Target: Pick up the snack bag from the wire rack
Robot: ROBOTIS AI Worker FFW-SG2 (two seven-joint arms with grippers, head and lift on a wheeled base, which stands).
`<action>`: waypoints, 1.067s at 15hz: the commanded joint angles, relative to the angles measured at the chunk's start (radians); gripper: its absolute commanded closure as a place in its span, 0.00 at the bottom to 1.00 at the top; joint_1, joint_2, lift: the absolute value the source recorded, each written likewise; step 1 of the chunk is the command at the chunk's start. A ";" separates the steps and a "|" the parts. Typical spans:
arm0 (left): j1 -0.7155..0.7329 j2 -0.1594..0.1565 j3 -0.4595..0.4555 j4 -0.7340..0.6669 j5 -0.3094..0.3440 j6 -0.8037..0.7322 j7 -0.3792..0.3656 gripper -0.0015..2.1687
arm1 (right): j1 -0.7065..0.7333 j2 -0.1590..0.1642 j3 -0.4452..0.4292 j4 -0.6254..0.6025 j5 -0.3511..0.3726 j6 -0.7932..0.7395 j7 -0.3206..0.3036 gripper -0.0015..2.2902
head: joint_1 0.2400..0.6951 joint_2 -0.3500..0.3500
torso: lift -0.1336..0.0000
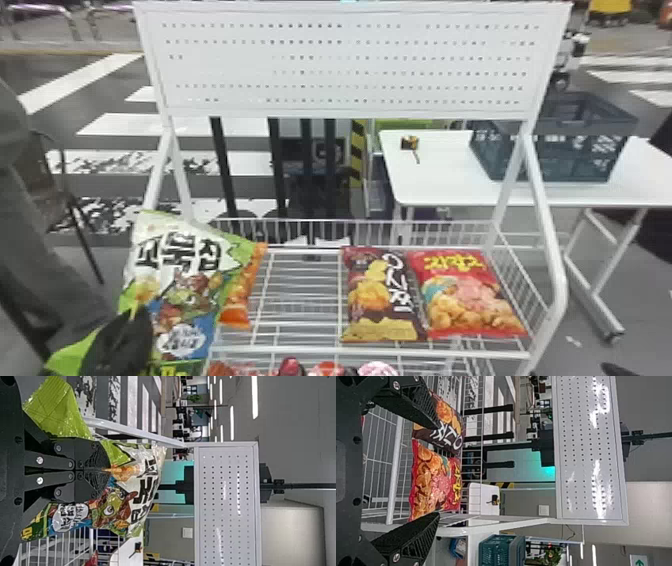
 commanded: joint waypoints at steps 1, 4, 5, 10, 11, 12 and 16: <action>0.000 -0.002 -0.002 -0.002 -0.002 0.000 0.001 0.75 | 0.000 0.001 -0.001 -0.003 -0.001 0.000 0.000 0.05 | 0.57 0.50 | 1.00; 0.000 -0.003 -0.002 -0.002 -0.003 0.000 0.001 0.75 | 0.000 0.001 -0.001 -0.001 0.001 0.003 0.000 0.05 | 0.57 0.50 | 1.00; 0.000 -0.003 -0.002 -0.002 -0.003 0.000 0.001 0.75 | 0.000 0.001 -0.001 -0.003 0.002 0.006 0.000 0.05 | 0.57 0.50 | 1.00; 0.000 -0.003 -0.005 -0.002 -0.005 0.000 0.001 0.75 | -0.037 0.001 0.005 0.042 0.001 0.006 -0.002 0.05 | 0.57 0.50 | 1.00; 0.000 -0.002 -0.006 0.000 -0.005 0.000 -0.001 0.75 | -0.095 0.001 0.010 0.108 0.002 0.003 -0.008 0.05 | 0.57 0.50 | 1.00; -0.001 -0.003 -0.008 0.001 -0.005 0.000 -0.004 0.75 | -0.181 0.001 0.016 0.198 -0.001 0.025 -0.014 0.05 | 0.57 0.50 | 1.00; -0.003 -0.005 -0.009 0.003 -0.009 0.003 -0.007 0.75 | -0.476 0.001 0.076 0.464 0.056 0.068 -0.037 0.05 | 0.57 0.50 | 1.00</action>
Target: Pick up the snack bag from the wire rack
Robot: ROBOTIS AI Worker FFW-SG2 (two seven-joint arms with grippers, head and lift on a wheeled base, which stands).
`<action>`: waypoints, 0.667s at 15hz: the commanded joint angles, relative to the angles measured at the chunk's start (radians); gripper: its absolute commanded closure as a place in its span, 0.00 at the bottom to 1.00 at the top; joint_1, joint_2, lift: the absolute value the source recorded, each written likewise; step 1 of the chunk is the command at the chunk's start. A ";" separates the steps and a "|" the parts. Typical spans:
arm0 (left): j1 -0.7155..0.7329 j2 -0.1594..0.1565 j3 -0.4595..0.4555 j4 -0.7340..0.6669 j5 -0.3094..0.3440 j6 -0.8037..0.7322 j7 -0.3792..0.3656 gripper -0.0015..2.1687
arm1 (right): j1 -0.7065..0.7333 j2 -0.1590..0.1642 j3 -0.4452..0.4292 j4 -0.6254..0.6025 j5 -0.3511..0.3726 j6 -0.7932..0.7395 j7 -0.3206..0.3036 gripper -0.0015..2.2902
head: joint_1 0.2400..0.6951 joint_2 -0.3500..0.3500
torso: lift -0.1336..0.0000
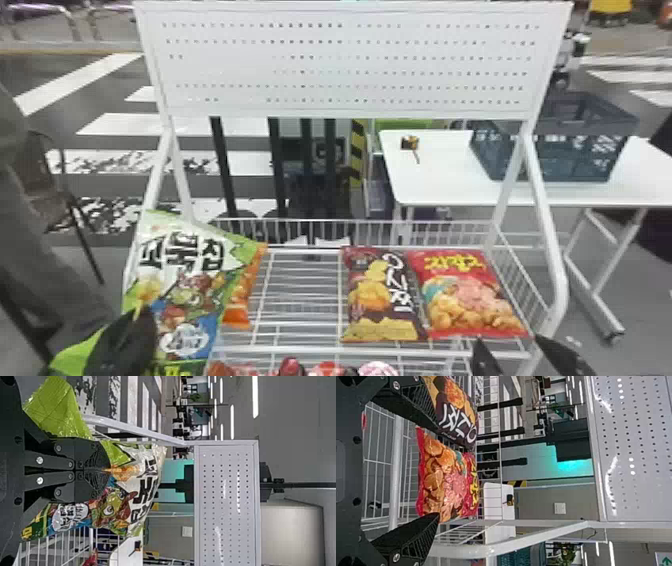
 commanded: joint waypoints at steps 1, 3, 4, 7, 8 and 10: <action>0.001 -0.001 0.000 0.003 -0.005 0.002 0.002 0.75 | -0.163 0.001 0.017 0.131 0.023 0.070 -0.001 0.05 | 0.57 0.50 | 1.00; -0.001 -0.002 0.000 0.003 -0.007 0.005 0.002 0.75 | -0.283 0.001 0.021 0.229 0.067 0.110 -0.001 0.05 | 0.57 0.50 | 1.00; -0.002 -0.004 0.001 0.005 -0.007 0.005 0.002 0.75 | -0.343 0.001 0.023 0.291 0.094 0.113 -0.001 0.06 | 0.57 0.50 | 1.00; -0.015 -0.004 0.000 0.014 -0.007 0.014 0.002 0.75 | -0.469 0.001 0.018 0.438 0.129 0.119 0.000 0.06 | 0.57 0.50 | 1.00; -0.018 -0.004 0.000 0.018 -0.007 0.017 0.002 0.75 | -0.490 0.001 0.017 0.464 0.136 0.128 0.000 0.06 | 0.57 0.50 | 1.00; -0.024 -0.002 0.000 0.024 -0.007 0.017 0.002 0.75 | -0.515 0.001 0.014 0.478 0.153 0.220 -0.001 0.06 | 0.57 0.50 | 1.00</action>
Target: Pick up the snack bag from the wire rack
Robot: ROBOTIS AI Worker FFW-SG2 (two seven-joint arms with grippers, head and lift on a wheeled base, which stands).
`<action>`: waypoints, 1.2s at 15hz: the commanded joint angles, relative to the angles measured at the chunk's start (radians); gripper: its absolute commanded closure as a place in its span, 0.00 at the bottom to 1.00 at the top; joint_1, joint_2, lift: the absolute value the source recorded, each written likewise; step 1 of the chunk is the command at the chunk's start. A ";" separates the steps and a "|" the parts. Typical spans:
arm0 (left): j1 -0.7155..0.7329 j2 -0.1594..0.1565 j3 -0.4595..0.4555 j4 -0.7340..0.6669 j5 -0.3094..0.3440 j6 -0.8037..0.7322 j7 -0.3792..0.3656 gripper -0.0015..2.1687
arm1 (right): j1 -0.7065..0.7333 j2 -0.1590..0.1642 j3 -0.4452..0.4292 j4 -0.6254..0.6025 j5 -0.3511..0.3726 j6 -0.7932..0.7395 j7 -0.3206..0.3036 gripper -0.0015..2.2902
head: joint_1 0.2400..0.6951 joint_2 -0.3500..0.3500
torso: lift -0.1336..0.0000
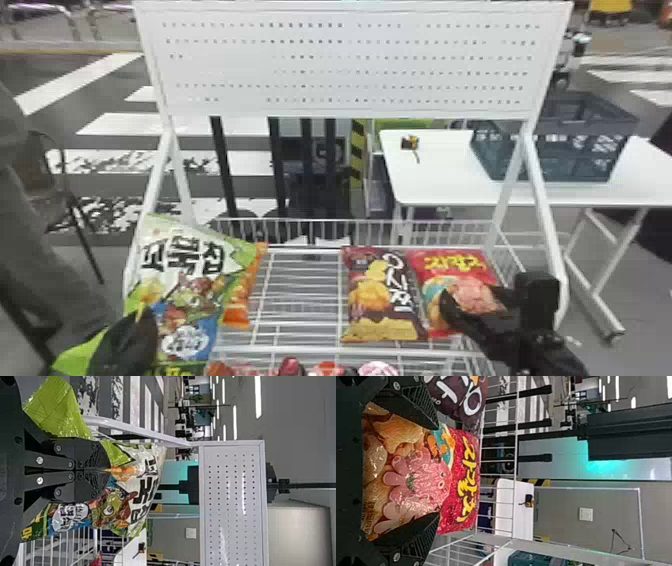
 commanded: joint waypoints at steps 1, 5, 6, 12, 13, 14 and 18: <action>-0.007 0.002 0.000 0.009 0.002 0.001 0.000 0.75 | -0.028 0.001 -0.002 0.011 0.014 0.109 0.001 0.09 | 0.57 0.50 | 1.00; -0.011 0.005 0.000 0.012 0.003 0.004 0.000 0.75 | -0.043 0.001 0.000 0.005 0.026 0.186 -0.002 0.88 | 0.57 0.50 | 1.00; -0.013 0.005 0.000 0.012 0.003 0.004 0.000 0.75 | -0.040 0.001 0.003 -0.004 0.026 0.186 -0.002 0.92 | 0.57 0.50 | 1.00; -0.011 0.007 0.000 0.012 0.005 0.004 0.002 0.75 | 0.025 0.001 0.017 -0.136 0.011 0.192 -0.057 0.92 | 0.57 0.50 | 1.00; -0.011 0.005 -0.002 0.012 0.003 0.004 0.002 0.75 | 0.046 0.001 0.018 -0.173 0.005 0.192 -0.060 0.92 | 0.57 0.50 | 1.00; -0.011 0.005 -0.006 0.012 0.003 0.004 0.002 0.75 | 0.078 0.001 0.023 -0.232 -0.011 0.179 -0.068 0.92 | 0.57 0.50 | 1.00; -0.007 0.005 -0.015 0.007 0.000 0.004 0.002 0.75 | 0.244 0.001 0.058 -0.481 -0.021 0.133 -0.068 0.92 | 0.57 0.50 | 1.00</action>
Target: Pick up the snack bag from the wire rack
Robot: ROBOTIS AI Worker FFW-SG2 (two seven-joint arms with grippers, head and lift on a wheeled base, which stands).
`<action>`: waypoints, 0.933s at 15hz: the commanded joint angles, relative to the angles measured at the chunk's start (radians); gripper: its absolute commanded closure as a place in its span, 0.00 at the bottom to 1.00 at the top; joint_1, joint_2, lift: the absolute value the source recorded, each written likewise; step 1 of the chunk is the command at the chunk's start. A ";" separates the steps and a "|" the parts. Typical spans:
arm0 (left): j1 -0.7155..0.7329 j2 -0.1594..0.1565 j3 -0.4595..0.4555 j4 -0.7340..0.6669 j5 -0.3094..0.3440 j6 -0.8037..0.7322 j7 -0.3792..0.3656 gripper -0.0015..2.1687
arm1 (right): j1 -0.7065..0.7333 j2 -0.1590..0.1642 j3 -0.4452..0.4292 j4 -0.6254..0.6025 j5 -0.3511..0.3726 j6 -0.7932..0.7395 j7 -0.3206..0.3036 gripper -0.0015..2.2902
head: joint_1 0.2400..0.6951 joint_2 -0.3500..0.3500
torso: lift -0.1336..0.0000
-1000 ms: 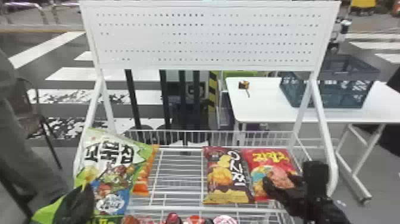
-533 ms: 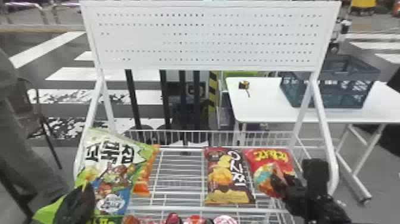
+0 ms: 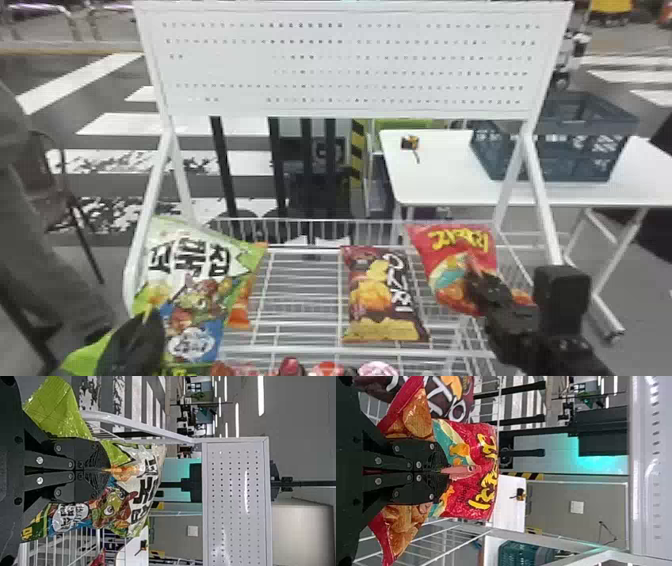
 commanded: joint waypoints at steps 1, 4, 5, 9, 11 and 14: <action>0.003 0.000 -0.001 -0.005 0.000 0.000 0.000 0.75 | 0.125 0.001 0.015 -0.152 -0.014 -0.041 -0.001 0.92 | 0.57 0.50 | 1.00; 0.003 0.003 -0.004 -0.005 0.000 -0.003 0.000 0.75 | 0.306 0.001 0.015 -0.301 -0.016 -0.075 -0.006 0.92 | 0.57 0.50 | 1.00; 0.003 0.005 -0.008 -0.005 -0.002 -0.003 0.000 0.75 | 0.368 0.001 0.015 -0.352 -0.022 -0.075 -0.006 0.92 | 0.57 0.50 | 1.00; 0.004 0.006 -0.012 -0.005 -0.002 -0.003 0.000 0.75 | 0.570 0.001 0.003 -0.467 -0.039 -0.173 0.003 0.92 | 0.57 0.50 | 1.00; 0.006 0.008 -0.012 -0.007 -0.002 -0.012 0.000 0.75 | 0.633 0.001 -0.003 -0.491 -0.068 -0.232 0.014 0.92 | 0.57 0.50 | 1.00; 0.016 0.008 -0.014 -0.013 -0.003 -0.018 0.002 0.75 | 0.681 0.001 -0.012 -0.519 -0.082 -0.232 0.017 0.92 | 0.57 0.50 | 1.00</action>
